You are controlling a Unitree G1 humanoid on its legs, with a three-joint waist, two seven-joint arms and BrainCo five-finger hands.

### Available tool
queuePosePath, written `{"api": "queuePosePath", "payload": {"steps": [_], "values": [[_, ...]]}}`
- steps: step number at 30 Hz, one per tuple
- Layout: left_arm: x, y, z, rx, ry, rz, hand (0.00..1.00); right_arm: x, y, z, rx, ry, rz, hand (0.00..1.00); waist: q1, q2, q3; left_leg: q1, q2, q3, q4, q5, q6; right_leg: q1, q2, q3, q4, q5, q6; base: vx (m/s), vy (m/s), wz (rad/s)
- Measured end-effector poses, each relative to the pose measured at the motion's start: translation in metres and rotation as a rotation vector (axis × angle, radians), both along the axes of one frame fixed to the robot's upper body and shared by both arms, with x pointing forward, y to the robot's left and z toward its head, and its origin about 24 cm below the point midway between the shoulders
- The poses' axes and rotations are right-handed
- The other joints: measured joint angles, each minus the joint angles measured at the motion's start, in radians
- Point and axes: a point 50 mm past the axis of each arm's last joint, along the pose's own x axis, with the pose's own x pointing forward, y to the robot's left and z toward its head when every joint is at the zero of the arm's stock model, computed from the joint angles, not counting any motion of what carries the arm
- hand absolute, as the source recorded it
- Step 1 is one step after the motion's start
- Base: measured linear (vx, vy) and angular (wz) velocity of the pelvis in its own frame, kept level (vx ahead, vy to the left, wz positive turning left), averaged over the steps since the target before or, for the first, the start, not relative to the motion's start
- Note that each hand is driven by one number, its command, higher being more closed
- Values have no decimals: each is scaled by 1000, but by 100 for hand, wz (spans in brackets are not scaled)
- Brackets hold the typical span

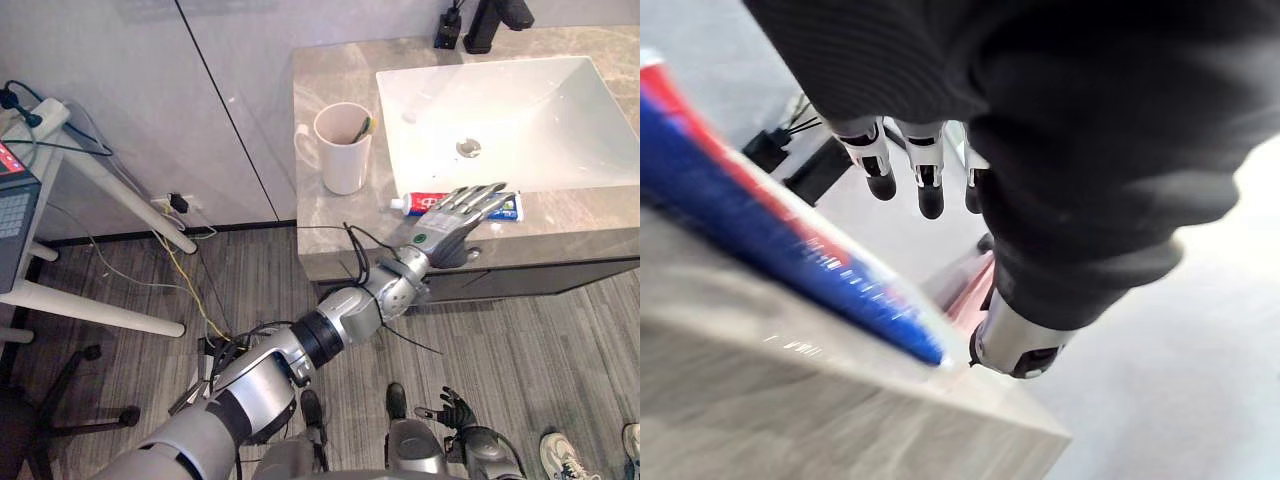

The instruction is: Organize washtable

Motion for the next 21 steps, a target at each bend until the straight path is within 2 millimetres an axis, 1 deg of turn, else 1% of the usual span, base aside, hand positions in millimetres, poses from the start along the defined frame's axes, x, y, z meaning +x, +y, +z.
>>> {"api": "queuePosePath", "payload": {"steps": [1,5,7,9,11,13,15,19,21], "values": [[-6,-2,8,-27,-25,-29,0,-4,-1,-1,-2,13,-6,0,0,5,-3,5,-2,2,-3,0,0,1,-2,2,3,-1,2,-11,22,-3],[-23,-10,25,-84,-79,-113,0,-9,-5,-2,-11,26,-11,0,5,22,-19,7,-5,3,-4,0,0,2,-6,3,5,-2,3,0,0,0],[-29,-14,29,-103,-84,-138,0,-13,-7,-3,-14,34,-16,0,20,27,-24,7,-4,2,-3,0,0,2,-5,3,5,-2,3,-2,-3,2],[-34,-18,31,-112,-90,-165,0,-16,-9,-4,-18,41,-20,0,24,33,-33,7,-4,-3,1,0,0,6,-5,-2,6,-3,5,-19,-11,6],[-35,-18,30,-111,-91,-170,0,-17,-9,-4,-18,42,-21,0,23,36,-36,7,-4,-3,3,0,0,6,-5,-1,8,-3,5,-17,0,-1],[-34,-19,29,-105,-88,-165,0,-18,-10,-4,-21,45,-22,0,23,41,-42,7,-4,-2,3,0,0,4,-6,1,9,-3,5,-43,3,-3],[-29,-18,23,-81,-72,-146,0,-17,-11,-3,-21,39,-22,0,22,45,-46,7,-4,0,3,0,0,3,-5,3,9,-1,7,-42,0,-4],[-9,-11,-2,30,-30,-56,0,-16,-11,-3,-18,35,-27,0,20,45,-46,9,0,9,6,0,0,1,-2,11,8,2,10,-32,-8,-6],[-2,-6,-11,76,-28,-13,0,-16,-11,-3,-17,35,-31,0,19,45,-46,9,0,12,5,0,0,0,-1,16,5,3,11,-19,-4,-7]]}}
